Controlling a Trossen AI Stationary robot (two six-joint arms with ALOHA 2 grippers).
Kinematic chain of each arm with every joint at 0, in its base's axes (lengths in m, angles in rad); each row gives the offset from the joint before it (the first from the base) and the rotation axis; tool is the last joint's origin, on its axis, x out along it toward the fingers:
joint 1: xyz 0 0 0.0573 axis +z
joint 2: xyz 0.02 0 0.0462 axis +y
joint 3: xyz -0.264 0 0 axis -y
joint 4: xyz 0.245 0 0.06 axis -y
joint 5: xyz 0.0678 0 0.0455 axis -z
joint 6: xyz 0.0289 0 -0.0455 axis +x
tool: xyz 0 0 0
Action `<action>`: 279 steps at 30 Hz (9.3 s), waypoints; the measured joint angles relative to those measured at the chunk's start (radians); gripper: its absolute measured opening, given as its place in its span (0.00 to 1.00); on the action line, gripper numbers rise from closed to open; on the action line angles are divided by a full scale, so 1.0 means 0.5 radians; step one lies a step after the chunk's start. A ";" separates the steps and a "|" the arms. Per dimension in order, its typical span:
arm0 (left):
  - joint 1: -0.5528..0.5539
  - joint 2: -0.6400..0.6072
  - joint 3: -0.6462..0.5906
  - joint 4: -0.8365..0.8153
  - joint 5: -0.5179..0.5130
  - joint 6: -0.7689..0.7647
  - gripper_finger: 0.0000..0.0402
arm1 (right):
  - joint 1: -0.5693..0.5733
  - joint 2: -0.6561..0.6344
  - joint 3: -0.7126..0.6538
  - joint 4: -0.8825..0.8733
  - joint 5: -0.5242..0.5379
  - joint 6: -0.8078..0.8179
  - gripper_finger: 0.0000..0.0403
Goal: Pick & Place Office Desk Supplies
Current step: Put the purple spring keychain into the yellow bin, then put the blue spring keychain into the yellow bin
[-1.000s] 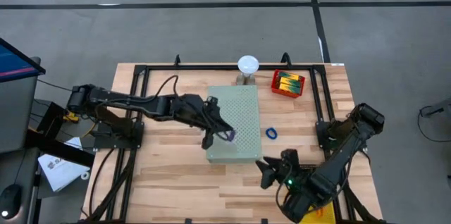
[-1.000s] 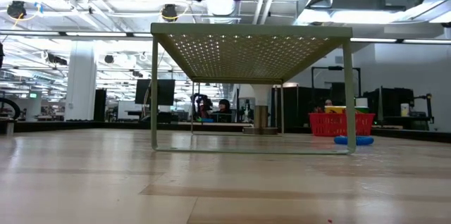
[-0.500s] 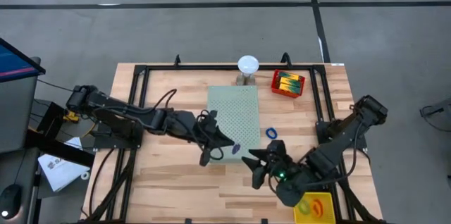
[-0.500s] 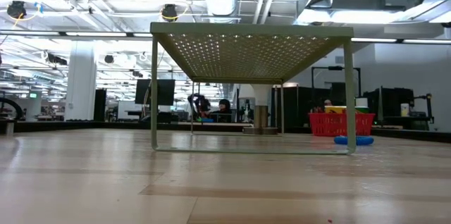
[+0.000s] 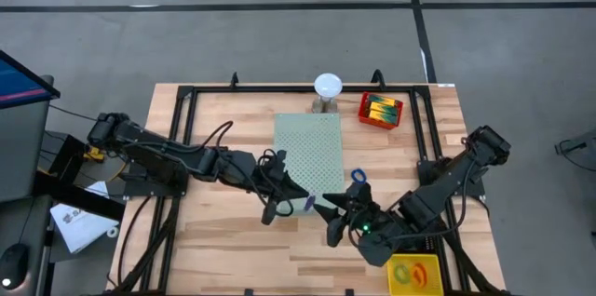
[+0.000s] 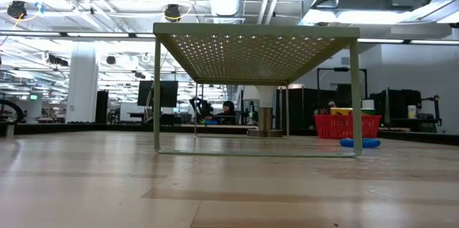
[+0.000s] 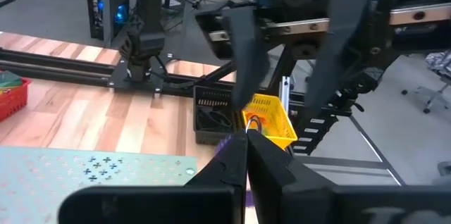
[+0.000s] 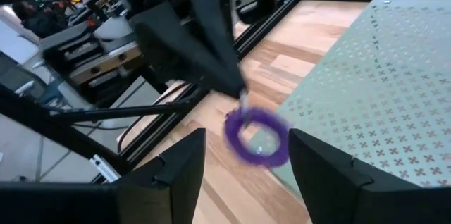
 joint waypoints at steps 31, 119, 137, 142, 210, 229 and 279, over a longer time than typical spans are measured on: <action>0.001 0.000 0.000 0.054 0.001 -0.013 0.00 | -0.112 0.000 0.000 0.090 -0.210 -0.208 0.02; -0.032 0.001 0.000 0.117 -0.018 -0.102 0.04 | 0.004 0.000 0.000 0.231 -0.035 -0.392 0.00; 0.006 -0.306 0.001 -0.653 -0.344 -0.048 0.19 | 0.412 0.000 0.000 -0.784 -0.203 0.890 0.00; 0.006 -0.480 0.001 -1.007 -0.455 -0.116 0.19 | 0.592 0.005 0.000 -1.070 -0.489 1.269 0.00; -0.167 -0.710 -0.658 -0.698 -0.481 -1.090 0.19 | -0.073 -0.572 -0.714 -1.481 -1.028 1.961 0.35; -0.130 -0.710 -0.658 -0.655 -0.505 -1.120 0.19 | -0.753 -0.965 -1.871 -0.109 -1.280 1.395 0.34; -0.080 -0.710 -0.658 -0.573 -0.504 -1.113 0.19 | -0.978 -0.495 -2.012 0.313 -1.479 1.230 0.02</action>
